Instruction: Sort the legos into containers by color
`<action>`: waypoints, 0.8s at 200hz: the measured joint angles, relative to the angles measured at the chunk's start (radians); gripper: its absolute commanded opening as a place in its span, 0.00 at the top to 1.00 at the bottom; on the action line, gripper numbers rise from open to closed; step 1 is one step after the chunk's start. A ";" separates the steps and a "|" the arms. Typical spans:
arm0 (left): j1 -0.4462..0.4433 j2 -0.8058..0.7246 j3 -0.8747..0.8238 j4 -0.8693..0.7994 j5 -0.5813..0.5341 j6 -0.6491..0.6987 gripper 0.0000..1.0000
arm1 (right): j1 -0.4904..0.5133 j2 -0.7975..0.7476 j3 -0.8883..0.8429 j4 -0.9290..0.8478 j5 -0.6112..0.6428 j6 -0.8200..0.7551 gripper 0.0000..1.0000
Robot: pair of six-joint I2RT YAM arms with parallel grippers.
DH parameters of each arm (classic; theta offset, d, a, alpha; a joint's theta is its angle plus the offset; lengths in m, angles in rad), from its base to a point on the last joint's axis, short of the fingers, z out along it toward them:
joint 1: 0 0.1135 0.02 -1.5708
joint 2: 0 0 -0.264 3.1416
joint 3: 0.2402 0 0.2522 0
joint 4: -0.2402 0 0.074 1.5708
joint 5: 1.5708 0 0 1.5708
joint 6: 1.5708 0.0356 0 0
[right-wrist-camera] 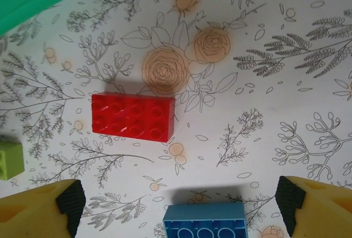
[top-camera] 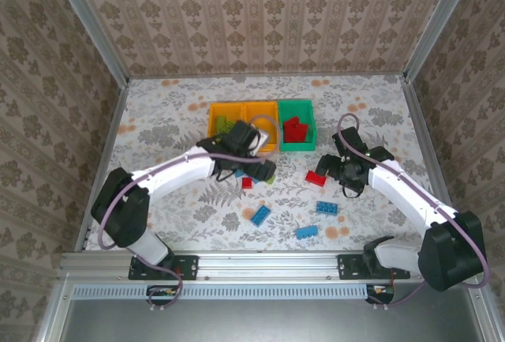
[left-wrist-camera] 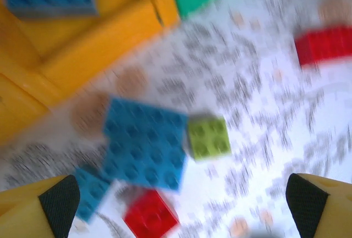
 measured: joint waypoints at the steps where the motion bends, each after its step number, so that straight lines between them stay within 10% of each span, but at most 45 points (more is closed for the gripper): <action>1: -0.003 -0.002 -0.004 0.000 -0.001 0.000 0.00 | 0.000 0.000 0.000 0.000 0.000 0.000 0.06; 160: -0.255 0.071 -0.190 -0.005 0.033 0.014 0.28 | 0.007 -0.034 -0.132 0.027 -0.045 0.056 0.05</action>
